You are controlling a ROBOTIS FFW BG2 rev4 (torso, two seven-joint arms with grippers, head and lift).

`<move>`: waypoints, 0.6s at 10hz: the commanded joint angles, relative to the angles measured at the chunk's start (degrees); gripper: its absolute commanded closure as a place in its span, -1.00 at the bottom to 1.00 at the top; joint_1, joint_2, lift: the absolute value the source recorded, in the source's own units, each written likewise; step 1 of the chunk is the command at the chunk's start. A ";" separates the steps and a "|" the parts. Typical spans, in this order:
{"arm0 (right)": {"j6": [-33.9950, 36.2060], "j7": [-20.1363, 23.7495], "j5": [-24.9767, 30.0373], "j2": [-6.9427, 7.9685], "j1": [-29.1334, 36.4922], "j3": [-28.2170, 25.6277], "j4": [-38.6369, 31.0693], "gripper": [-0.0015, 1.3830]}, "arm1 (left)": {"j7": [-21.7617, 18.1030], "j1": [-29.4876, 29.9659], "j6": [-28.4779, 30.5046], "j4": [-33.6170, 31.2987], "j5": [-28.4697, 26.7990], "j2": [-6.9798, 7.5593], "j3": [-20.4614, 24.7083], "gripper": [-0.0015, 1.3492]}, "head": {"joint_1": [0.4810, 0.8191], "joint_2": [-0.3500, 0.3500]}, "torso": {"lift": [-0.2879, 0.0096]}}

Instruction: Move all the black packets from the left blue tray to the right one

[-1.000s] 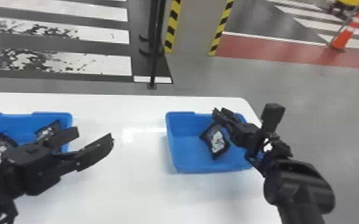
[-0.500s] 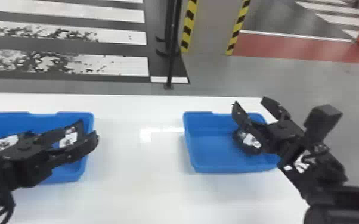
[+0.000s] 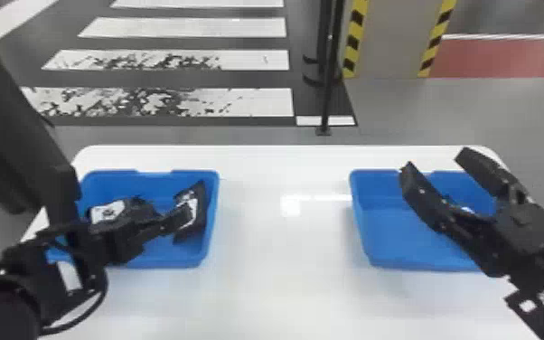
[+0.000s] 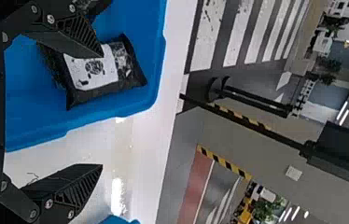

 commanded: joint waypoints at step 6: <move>1.91 0.74 -2.14 0.00 0.92 0.53 0.42 -0.78 | 0.23 -13.57 2.85 22.20 0.06 1.40 -0.71 -0.68 | 0.27 0.27 | -0.01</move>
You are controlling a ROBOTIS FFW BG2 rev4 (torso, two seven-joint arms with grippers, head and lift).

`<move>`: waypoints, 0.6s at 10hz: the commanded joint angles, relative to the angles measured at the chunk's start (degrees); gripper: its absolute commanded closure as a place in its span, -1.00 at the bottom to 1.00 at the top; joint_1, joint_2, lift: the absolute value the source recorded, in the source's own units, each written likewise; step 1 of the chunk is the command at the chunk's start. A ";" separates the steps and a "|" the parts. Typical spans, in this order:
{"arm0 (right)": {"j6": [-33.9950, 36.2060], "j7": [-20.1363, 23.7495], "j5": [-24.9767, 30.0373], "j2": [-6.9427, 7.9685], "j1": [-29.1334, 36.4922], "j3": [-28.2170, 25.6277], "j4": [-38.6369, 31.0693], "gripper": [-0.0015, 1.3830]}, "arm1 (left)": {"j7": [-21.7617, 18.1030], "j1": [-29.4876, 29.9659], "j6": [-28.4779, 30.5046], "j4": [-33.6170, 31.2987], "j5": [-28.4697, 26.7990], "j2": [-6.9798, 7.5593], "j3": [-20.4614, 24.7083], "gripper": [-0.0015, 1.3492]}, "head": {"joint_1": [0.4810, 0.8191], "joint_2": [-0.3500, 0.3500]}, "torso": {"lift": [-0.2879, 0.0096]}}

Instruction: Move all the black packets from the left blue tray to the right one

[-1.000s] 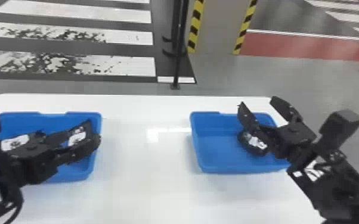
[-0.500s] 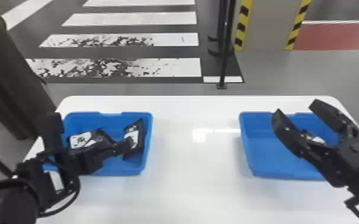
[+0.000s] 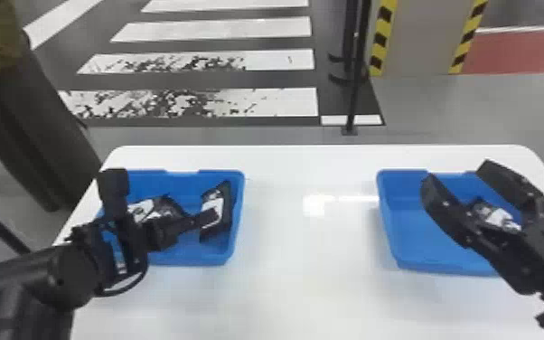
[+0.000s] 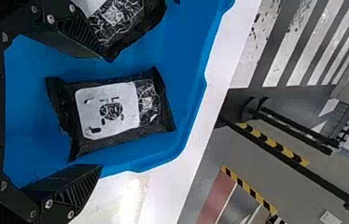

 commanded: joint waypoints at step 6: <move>0.26 0.26 -2.04 0.09 -0.16 0.33 0.83 -0.78 | 0.08 -6.65 1.10 11.30 2.72 1.39 -3.11 -0.61 | 0.27 0.19 | -0.01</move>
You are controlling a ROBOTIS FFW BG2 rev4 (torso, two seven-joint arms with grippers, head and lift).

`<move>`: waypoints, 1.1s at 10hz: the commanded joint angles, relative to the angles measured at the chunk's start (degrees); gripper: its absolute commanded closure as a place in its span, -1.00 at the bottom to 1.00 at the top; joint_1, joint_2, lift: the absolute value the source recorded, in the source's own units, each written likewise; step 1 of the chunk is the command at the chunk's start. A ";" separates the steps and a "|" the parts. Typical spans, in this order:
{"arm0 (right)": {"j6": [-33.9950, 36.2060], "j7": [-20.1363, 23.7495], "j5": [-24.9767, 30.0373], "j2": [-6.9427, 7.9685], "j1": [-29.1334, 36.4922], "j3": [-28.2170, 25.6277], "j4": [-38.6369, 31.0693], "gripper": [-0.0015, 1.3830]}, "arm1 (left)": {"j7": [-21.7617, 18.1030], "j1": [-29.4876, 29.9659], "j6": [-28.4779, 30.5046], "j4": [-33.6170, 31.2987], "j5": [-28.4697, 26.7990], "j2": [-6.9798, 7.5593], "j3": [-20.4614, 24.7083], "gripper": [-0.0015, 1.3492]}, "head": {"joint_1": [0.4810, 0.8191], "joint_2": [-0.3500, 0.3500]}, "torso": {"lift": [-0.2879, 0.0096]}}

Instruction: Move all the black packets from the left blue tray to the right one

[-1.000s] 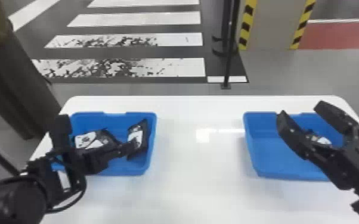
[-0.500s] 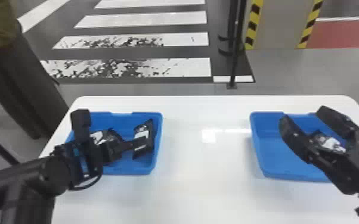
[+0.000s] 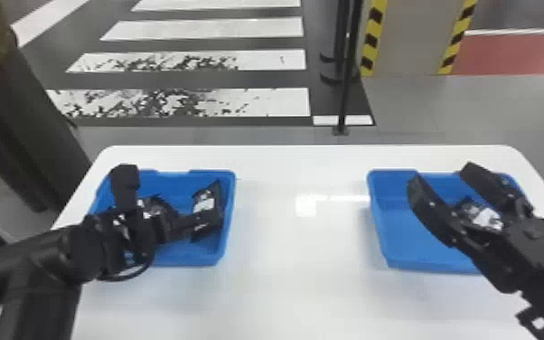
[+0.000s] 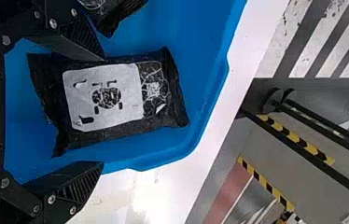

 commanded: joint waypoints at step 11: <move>1.59 1.62 -3.10 0.12 -0.56 1.60 0.84 -0.74 | -3.80 9.31 -0.97 -11.15 6.87 0.92 -0.18 0.78 | 0.27 0.16 | -0.01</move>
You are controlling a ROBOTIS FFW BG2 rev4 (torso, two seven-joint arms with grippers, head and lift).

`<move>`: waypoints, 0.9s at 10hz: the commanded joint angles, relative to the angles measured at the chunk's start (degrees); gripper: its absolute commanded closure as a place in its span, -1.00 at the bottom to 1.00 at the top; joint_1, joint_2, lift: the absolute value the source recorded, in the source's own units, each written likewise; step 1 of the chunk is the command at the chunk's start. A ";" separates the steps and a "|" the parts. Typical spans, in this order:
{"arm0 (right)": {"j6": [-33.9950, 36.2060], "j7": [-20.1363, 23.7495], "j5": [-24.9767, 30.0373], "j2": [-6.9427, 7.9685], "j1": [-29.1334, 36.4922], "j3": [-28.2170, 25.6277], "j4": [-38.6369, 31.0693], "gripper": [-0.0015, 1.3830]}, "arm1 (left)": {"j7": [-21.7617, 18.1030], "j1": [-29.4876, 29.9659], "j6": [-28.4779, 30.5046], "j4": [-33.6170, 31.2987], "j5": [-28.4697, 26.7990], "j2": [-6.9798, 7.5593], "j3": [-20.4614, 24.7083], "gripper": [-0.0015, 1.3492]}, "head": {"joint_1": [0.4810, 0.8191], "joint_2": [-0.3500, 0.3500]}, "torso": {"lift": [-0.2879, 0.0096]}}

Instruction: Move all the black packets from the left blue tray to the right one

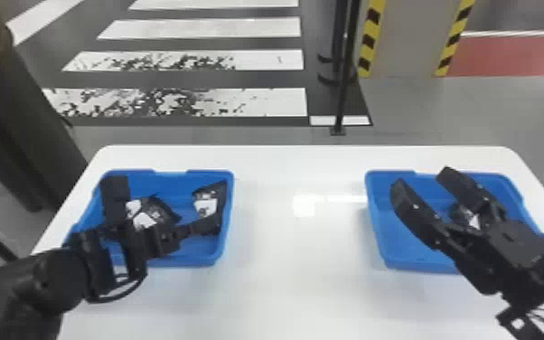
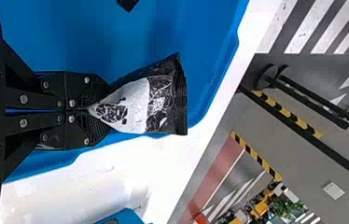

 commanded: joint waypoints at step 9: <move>8.36 1.84 -5.67 -2.02 -9.49 8.94 7.67 -0.74 | -2.29 11.02 0.87 -25.72 10.53 0.19 -13.75 0.78 | 0.27 -0.04 | -0.01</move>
